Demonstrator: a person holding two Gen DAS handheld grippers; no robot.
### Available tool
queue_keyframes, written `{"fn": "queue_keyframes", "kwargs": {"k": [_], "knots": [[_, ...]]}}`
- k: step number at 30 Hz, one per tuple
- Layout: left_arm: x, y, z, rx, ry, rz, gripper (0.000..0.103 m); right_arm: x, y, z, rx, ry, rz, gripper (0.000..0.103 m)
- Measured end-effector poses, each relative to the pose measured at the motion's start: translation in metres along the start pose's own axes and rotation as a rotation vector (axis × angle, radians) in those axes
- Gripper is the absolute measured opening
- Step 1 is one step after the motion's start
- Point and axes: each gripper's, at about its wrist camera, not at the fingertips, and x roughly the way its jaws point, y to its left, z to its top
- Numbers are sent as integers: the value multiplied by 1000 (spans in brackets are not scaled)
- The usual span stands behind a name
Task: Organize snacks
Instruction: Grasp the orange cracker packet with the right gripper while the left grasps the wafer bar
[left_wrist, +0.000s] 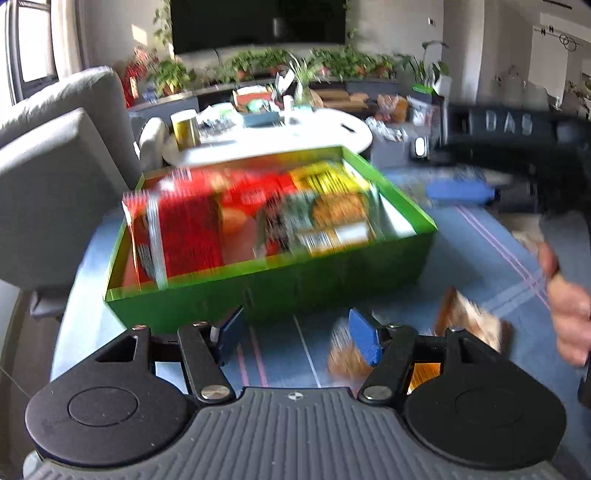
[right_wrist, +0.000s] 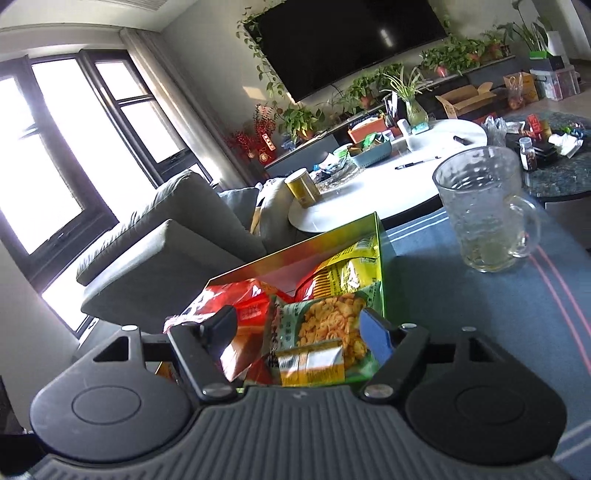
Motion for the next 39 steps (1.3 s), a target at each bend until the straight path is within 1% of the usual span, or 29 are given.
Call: {"fn": "queue_keyframes", "kwargs": {"k": [4,7,9,12,16,17,18,19,21,23,26,29,33,39], "knots": [[-7,-6,-24,-6,60,-31,60,-19,8,-9,-46,-6,-6,65],[-8,-10,-37,-6,99,-48,60,-32,11,-20,-69,-3,-18,65],[-10,-15,-43,-8,100,-56,61,-39,12,-27,-76,10,-19,65],[-11,-22,-48,23,113,-73,62,-48,14,-37,-81,25,-27,65],[-7,-29,-57,60,123,-55,62,-55,15,-51,-79,54,-55,65],[-7,-29,-58,56,126,-54,61,-56,16,-55,-85,65,-66,65],[-6,-28,-60,50,131,-54,55,-56,18,-59,-97,72,-84,65],[-5,-27,-61,43,134,-59,52,-55,20,-64,-116,77,-109,65],[-9,-24,-62,38,127,-60,40,-53,24,-74,-160,88,-155,65],[-14,-19,-63,28,123,-58,38,-50,25,-81,-176,110,-177,65],[-20,-10,-65,2,111,-45,38,-46,24,-90,-162,147,-170,65],[-26,1,-68,-32,102,-27,37,-45,27,-96,-170,164,-173,65],[-33,11,-70,-78,89,-26,37,-41,30,-101,-174,185,-176,65],[-40,19,-70,-98,65,-19,38,-31,33,-108,-175,217,-214,65]]}}
